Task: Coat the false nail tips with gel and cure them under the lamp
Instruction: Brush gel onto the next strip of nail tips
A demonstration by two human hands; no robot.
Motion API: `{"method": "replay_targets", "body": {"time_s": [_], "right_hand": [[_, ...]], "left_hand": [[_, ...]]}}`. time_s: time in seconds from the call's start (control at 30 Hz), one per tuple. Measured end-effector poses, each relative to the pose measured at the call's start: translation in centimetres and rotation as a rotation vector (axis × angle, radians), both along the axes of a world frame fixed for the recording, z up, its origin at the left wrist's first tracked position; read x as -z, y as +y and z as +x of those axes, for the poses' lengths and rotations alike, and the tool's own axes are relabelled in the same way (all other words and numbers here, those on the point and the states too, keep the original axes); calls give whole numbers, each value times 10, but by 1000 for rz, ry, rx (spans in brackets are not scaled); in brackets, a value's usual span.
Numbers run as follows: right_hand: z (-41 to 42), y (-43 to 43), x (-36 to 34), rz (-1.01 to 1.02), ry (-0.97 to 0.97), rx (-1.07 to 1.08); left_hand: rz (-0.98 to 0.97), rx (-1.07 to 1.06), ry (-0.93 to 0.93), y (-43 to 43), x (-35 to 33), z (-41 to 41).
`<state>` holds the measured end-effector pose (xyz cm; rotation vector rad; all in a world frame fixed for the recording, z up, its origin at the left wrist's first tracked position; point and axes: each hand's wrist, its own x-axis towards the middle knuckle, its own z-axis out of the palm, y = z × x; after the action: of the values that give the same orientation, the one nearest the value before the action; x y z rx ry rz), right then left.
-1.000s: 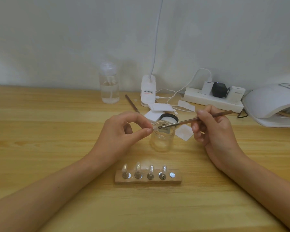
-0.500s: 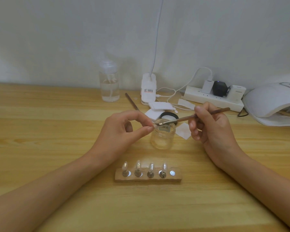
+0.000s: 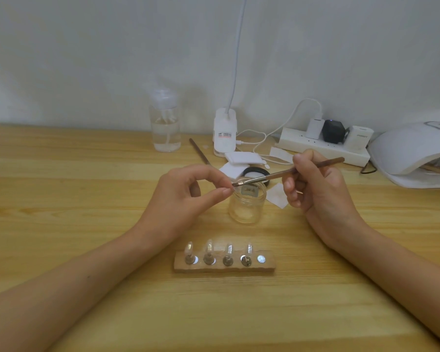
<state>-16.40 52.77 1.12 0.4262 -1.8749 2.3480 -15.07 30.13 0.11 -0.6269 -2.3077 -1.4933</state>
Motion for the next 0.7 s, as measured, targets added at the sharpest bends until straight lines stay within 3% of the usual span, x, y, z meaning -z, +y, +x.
{"method": "replay_targets", "body": {"time_s": [0.13, 0.57, 0.7], "right_hand": [[-2, 1, 2, 14, -31, 72], [0, 1, 2, 2, 40, -2], [0, 1, 2, 22, -3, 86]], "left_hand": [[4, -4, -11, 0, 0, 0], [-19, -21, -1, 1, 0, 1], [-17, -22, -17, 1, -1, 1]]}}
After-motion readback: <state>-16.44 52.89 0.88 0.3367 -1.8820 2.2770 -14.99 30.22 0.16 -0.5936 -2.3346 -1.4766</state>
